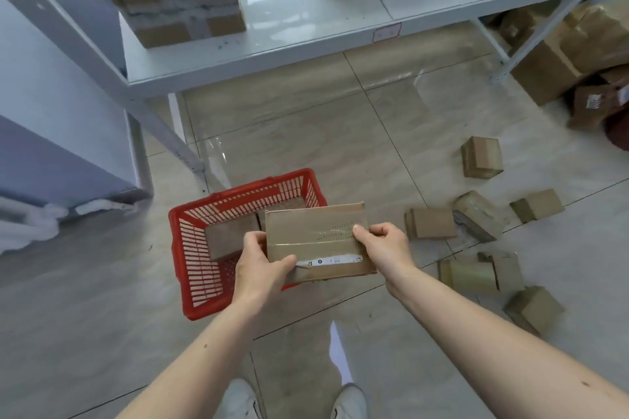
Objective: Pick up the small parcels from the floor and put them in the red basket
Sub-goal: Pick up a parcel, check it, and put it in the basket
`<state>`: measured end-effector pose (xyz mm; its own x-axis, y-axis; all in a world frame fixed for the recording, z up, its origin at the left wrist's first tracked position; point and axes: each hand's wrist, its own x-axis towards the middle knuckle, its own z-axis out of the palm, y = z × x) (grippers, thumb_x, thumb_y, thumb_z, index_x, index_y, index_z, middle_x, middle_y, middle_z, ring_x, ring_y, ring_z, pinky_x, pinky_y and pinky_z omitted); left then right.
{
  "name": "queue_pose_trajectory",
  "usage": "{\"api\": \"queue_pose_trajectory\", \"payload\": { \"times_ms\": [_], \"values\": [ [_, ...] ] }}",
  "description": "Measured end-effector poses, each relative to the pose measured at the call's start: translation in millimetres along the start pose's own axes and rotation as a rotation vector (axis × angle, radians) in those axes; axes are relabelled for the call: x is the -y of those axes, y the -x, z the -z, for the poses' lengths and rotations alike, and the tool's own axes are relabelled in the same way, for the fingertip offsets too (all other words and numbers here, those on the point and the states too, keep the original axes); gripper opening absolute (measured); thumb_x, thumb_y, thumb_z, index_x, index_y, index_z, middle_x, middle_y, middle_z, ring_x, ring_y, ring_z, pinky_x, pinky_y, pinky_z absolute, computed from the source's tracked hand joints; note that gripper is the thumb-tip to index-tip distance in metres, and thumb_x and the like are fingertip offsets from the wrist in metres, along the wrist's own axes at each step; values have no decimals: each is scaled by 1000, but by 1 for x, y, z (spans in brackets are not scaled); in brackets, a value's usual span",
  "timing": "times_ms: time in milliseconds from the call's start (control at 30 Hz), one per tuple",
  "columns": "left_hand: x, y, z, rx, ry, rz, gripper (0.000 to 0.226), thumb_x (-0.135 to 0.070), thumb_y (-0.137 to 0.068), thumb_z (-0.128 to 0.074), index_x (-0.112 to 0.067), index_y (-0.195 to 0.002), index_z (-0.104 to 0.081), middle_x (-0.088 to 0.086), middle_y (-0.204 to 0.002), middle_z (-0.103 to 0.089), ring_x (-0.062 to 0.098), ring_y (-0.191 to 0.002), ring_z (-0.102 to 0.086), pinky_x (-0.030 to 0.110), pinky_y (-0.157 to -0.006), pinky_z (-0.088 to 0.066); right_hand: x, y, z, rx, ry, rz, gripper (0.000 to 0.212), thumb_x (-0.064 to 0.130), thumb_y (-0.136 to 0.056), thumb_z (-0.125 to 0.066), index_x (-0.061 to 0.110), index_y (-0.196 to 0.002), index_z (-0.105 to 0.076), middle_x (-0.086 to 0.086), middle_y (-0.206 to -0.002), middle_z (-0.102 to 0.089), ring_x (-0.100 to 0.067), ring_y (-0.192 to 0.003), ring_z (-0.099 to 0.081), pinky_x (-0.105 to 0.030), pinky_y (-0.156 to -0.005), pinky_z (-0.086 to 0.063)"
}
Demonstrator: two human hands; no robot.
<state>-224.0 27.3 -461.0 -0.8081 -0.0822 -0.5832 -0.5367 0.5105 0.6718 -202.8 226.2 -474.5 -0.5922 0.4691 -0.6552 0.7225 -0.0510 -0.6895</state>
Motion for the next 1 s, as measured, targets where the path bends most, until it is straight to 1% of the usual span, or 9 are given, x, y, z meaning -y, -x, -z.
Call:
{"api": "queue_pose_trajectory", "payload": {
  "times_ms": [167,267,333,433,567,700,767,900,1000],
  "values": [
    [60,-27,53,-62,-41,22,53,-22,-71,-76,-25,-115,-47,0,-116,-56,18,-103,-59,41,-92,-53,-16,9,-83,43,36,1,19,28,-88,-67,13,-96,-58,2,-91,-63,-10,-77,-58,-26,-64,-46],
    [94,-48,73,-102,-27,33,46,-18,-75,-71,-24,-114,-48,1,-119,-56,20,-107,-57,44,-94,-51,-32,1,-130,54,67,-9,20,32,-85,-68,16,-93,-60,0,-96,-66,-15,-85,-62,-34,-77,-52],
    [120,-65,78,-124,-16,48,43,-15,-79,-66,-22,-118,-49,2,-123,-56,22,-111,-55,45,-96,-50,-45,-8,-156,62,94,-7,21,34,-84,-69,18,-94,-59,3,-94,-65,-14,-86,-61,-36,-79,-52],
    [157,-92,78,-143,-4,91,46,-13,-84,-63,-19,-127,-48,4,-127,-54,22,-112,-55,44,-96,-50,-70,-29,-190,97,142,-4,21,35,-86,-67,19,-96,-58,5,-93,-63,-13,-85,-60,-32,-76,-48],
    [205,-131,65,-141,41,120,51,-14,-87,-62,-19,-135,-45,4,-131,-54,23,-115,-55,45,-97,-50,-108,-68,-227,126,207,-17,24,38,-86,-66,18,-98,-59,1,-98,-65,-17,-91,-62,-38,-83,-52],
    [245,-166,46,-146,74,118,73,-9,-87,-63,-24,-147,-25,-1,-138,-49,25,-123,-53,47,-100,-49,-144,-108,-260,141,248,-12,25,38,-86,-65,17,-99,-59,0,-97,-65,-21,-93,-62,-43,-86,-54],
    [264,-183,37,-148,54,105,78,-8,-87,-63,-29,-149,-21,-2,-144,-47,25,-127,-51,48,-102,-47,-159,-127,-274,145,268,-9,26,36,-86,-65,15,-99,-59,-1,-96,-65,-21,-92,-63,-43,-85,-54],
    [292,-212,20,-147,-2,92,68,-6,-86,-62,-31,-144,-35,-2,-137,-55,23,-123,-53,46,-101,-48,-188,-156,-294,146,306,-13,26,33,-87,-65,11,-98,-58,-4,-96,-66,-22,-91,-63,-40,-84,-51],
    [308,-227,9,-140,-63,105,62,-5,-87,-60,-24,-143,-41,0,-133,-58,24,-122,-54,39,-102,-46,-204,-172,-305,156,326,-29,25,32,-86,-64,11,-99,-58,-3,-94,-65,-21,-90,-62,-41,-86,-51]
  ]
}}
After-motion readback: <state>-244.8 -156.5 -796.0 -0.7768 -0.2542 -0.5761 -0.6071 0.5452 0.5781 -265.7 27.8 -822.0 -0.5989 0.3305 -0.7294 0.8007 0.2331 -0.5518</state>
